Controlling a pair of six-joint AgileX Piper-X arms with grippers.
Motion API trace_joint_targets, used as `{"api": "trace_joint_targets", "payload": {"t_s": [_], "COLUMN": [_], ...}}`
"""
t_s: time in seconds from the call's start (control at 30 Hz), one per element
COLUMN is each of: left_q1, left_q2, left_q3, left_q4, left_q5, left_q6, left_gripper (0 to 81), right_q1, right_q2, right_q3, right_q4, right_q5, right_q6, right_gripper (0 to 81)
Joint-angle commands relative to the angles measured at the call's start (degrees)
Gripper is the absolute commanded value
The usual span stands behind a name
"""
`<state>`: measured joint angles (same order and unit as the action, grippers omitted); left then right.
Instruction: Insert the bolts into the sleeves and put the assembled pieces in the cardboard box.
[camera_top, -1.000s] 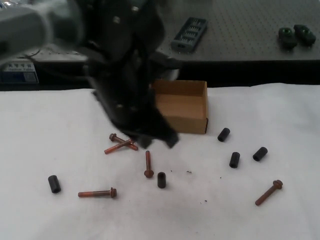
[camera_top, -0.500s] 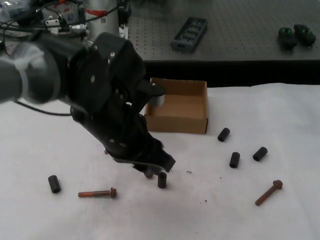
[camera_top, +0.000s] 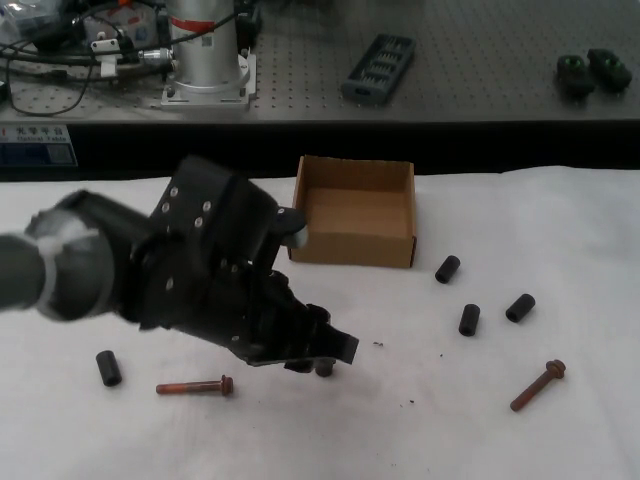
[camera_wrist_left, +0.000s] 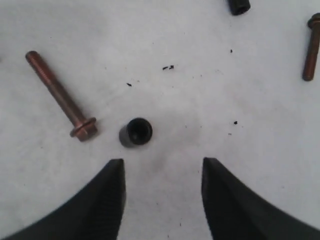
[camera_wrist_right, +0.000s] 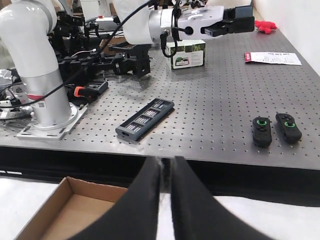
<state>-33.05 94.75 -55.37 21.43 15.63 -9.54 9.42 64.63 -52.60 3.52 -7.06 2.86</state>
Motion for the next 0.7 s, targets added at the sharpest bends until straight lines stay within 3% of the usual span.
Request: {"api": "trace_joint_targets", "payload": {"t_s": [0.0,0.23,0.67], "left_q1": [-0.3,-0.5,-2.4], "left_q2": [-0.2,1.5,9.8], "left_q3": [3.0,8.9,9.2], "left_q4": [-8.5,-20.5,-32.1], "left_q5": [-1.7,-2.4,-4.3], "left_q6": [-2.6,-6.8,-8.1], "left_gripper": [39.0,39.0,39.0], "right_q1": [0.1,0.1,0.1], "right_q2": [0.9,2.4,2.9], "right_q3": [-0.1,-0.1,-0.1], "right_q4": [-1.5,-3.9,-5.9], "right_q5": [0.1,0.1,0.1], "right_q6": [-4.2,-7.2,-7.2], "right_gripper": [7.1,7.1,7.1]}}
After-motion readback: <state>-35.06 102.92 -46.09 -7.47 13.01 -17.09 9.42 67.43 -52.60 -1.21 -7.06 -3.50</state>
